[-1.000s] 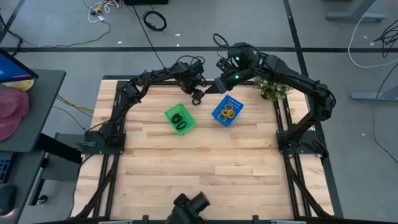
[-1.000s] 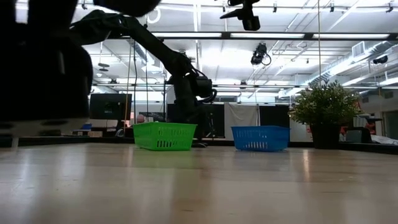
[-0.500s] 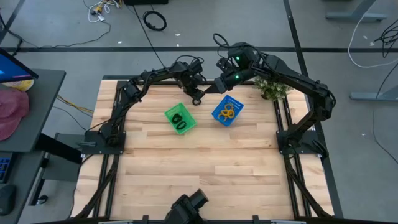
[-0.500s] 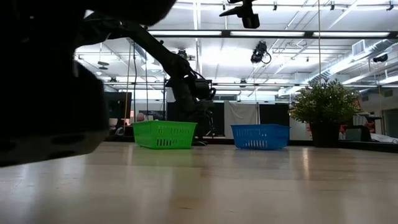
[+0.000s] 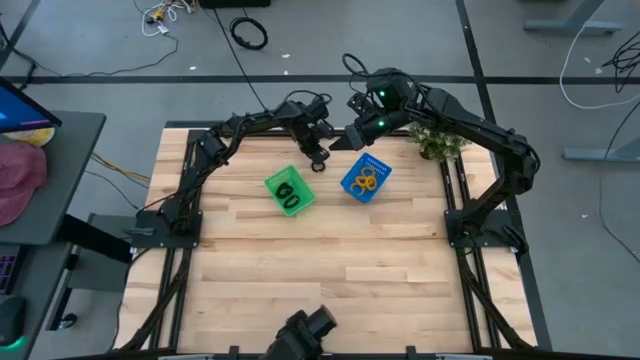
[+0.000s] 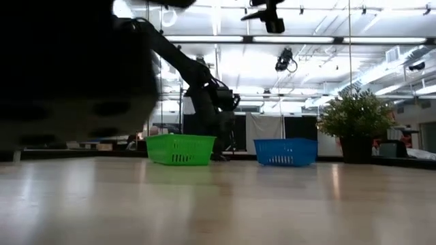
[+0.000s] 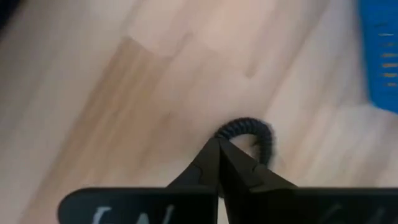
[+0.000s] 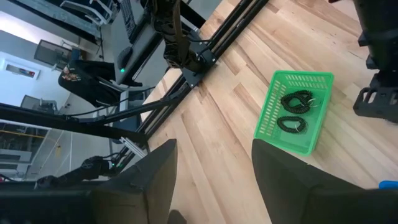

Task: Sort spring keychains
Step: Put the black spring keychain into the green bin

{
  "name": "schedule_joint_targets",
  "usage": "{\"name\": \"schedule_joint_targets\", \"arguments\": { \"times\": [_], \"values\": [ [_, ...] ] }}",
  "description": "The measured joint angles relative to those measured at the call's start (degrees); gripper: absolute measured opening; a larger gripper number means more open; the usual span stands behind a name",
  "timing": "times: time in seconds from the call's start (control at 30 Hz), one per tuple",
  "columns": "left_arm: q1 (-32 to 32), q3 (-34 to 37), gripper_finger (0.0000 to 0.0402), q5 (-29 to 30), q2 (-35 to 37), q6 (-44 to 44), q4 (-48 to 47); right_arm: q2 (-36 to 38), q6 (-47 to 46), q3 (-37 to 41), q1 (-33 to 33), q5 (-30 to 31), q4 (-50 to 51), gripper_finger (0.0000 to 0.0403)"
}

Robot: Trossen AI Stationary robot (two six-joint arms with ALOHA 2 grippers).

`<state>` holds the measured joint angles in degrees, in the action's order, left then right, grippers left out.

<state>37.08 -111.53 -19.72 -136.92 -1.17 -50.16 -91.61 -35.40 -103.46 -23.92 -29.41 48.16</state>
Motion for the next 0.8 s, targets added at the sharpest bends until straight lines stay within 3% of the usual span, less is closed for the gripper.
{"name": "schedule_joint_targets", "arguments": {
  "times": [0.23,0.43,0.7,0.8],
  "values": [
    [1.5,0.1,0.0002,7.3,1.4,-4.2,-7.1,0.0,1.0,0.0,0.0,0.0,0.0,0.0208],
    [1.5,-0.1,0.0001,13.3,7.6,-8.8,-7.0,0.0,2.0,0.0,-0.2,0.0,0.0,0.0208],
    [3.2,0.0,0.0003,12.3,11.5,-7.9,-7.3,0.0,2.9,0.0,-1.3,0.0,-0.1,0.0208],
    [3.0,0.1,0.0025,12.4,11.3,-5.0,-7.5,0.0,3.0,0.0,-1.6,-0.1,-0.2,0.0208]
  ]
}}
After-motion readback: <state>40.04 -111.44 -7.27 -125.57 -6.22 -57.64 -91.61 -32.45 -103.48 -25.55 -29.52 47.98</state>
